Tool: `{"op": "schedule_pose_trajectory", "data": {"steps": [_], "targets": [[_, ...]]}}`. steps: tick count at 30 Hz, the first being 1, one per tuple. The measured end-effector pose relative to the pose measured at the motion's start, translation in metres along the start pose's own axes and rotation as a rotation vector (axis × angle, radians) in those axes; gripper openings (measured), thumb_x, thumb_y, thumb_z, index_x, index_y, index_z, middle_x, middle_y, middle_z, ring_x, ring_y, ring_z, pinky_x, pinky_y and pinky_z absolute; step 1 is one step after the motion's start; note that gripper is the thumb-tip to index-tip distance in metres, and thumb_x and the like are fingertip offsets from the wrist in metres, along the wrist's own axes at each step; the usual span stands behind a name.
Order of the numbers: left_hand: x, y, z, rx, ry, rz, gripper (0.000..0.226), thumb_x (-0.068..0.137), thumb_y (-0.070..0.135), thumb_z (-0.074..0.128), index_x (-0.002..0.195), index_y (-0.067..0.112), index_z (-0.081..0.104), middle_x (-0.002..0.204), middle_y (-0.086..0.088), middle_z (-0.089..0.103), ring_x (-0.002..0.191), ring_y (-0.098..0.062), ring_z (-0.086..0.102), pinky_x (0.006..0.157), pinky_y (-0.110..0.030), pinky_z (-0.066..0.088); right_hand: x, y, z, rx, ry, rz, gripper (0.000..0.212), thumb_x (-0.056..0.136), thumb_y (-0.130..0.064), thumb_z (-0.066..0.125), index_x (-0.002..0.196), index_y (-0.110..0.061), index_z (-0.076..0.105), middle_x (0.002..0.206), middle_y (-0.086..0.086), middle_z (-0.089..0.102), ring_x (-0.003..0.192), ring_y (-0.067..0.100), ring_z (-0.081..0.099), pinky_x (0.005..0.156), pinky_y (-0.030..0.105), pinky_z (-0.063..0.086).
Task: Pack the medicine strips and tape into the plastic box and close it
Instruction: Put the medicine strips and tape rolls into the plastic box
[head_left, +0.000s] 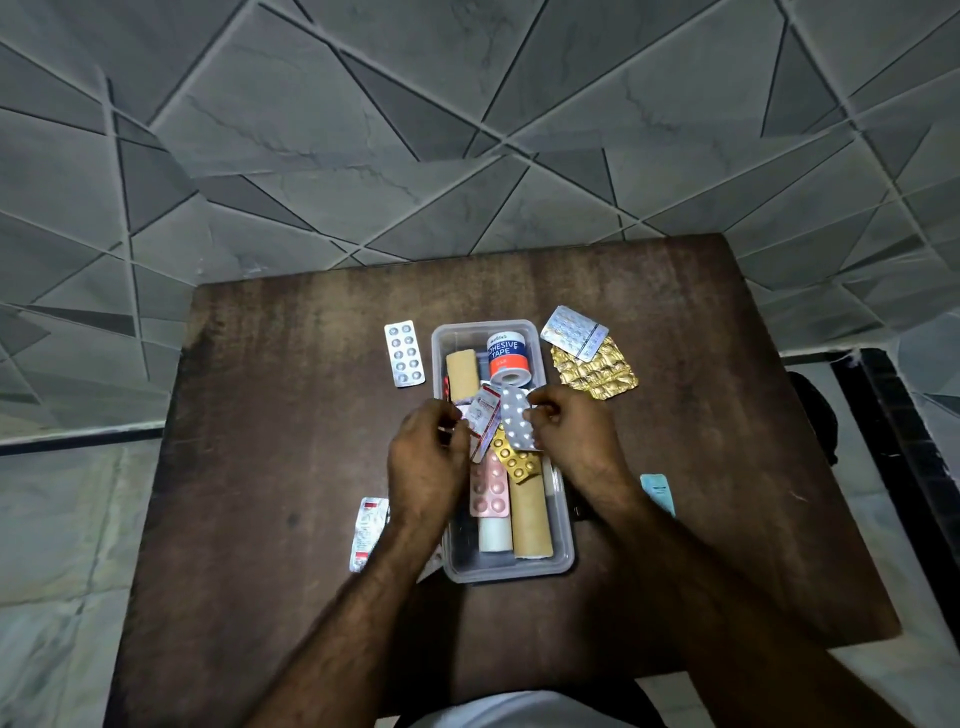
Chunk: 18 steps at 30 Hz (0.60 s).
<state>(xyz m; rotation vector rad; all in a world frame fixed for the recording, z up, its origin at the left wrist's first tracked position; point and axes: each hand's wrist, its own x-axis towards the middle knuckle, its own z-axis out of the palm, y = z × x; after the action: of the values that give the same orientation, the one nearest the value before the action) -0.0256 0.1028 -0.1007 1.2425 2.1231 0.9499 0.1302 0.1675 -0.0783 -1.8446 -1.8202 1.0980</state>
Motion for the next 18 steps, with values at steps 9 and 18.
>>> {"op": "schedule_pose_trajectory", "data": {"steps": [9,18], "targets": [[-0.010,-0.081,-0.036,0.460,-0.486,-0.215,0.052,0.067,0.035,0.081,0.114,0.022,0.060,0.114,-0.008,0.060,0.101,-0.032,0.061,0.081,-0.031,0.047,-0.010,0.094,-0.039,-0.307,-0.020,0.295,0.040,0.081,-0.031,0.069,0.117,-0.016,0.060,0.118,0.009,0.064,0.106,0.026,0.060,0.094,0.039,0.049],[-0.036,-0.073,-0.020,0.757,-0.436,-0.107,0.068,0.067,0.046,0.075,0.128,0.029,0.048,0.128,-0.004,0.052,0.115,-0.030,0.048,0.093,-0.041,0.042,-0.029,0.125,-0.022,-0.459,-0.032,0.446,0.064,0.070,-0.026,0.078,0.122,-0.011,0.044,0.122,0.022,0.052,0.114,0.037,0.050,0.096,0.044,0.042]]}}
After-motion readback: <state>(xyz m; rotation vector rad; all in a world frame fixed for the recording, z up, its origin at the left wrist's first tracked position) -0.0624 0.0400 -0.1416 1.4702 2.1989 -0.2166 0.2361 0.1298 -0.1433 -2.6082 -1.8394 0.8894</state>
